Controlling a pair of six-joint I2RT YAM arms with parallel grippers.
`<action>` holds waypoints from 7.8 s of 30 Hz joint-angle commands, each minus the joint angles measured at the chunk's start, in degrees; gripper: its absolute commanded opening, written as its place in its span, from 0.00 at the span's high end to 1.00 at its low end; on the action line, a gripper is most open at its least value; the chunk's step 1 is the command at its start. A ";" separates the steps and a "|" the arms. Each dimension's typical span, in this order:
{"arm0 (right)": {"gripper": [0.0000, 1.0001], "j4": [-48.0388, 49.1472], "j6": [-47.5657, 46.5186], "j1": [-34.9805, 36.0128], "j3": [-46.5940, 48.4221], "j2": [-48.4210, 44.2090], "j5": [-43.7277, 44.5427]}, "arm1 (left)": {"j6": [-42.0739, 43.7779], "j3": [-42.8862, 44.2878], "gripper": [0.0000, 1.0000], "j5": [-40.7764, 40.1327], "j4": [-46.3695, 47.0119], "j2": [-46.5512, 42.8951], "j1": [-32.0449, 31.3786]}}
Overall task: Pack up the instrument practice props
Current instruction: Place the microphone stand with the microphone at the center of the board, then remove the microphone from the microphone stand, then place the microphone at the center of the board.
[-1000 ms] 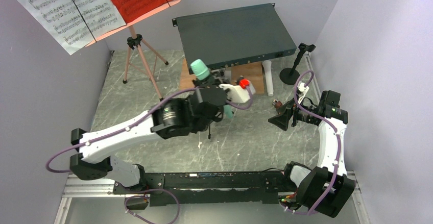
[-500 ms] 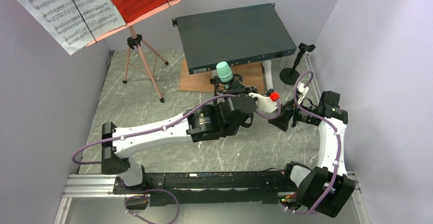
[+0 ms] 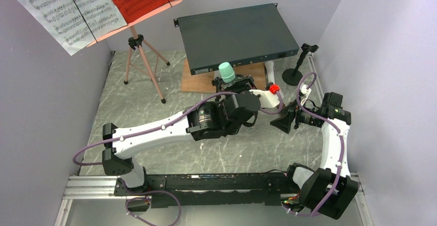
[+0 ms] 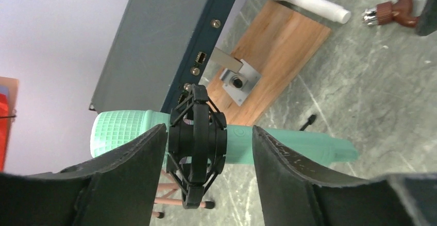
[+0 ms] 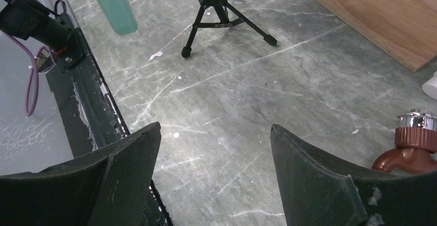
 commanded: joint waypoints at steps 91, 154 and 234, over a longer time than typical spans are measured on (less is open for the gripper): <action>0.25 17.68 15.53 39.45 23.48 13.28 5.54 | -49.51 -23.77 1.00 64.47 42.61 -18.02 37.76; 1.00 17.36 33.14 22.02 38.22 9.29 -10.09 | -58.26 -20.33 0.23 78.86 53.94 -12.28 32.53; 0.74 52.17 50.99 10.22 24.15 44.65 47.96 | -8.44 -61.34 0.01 36.43 13.78 -56.55 36.23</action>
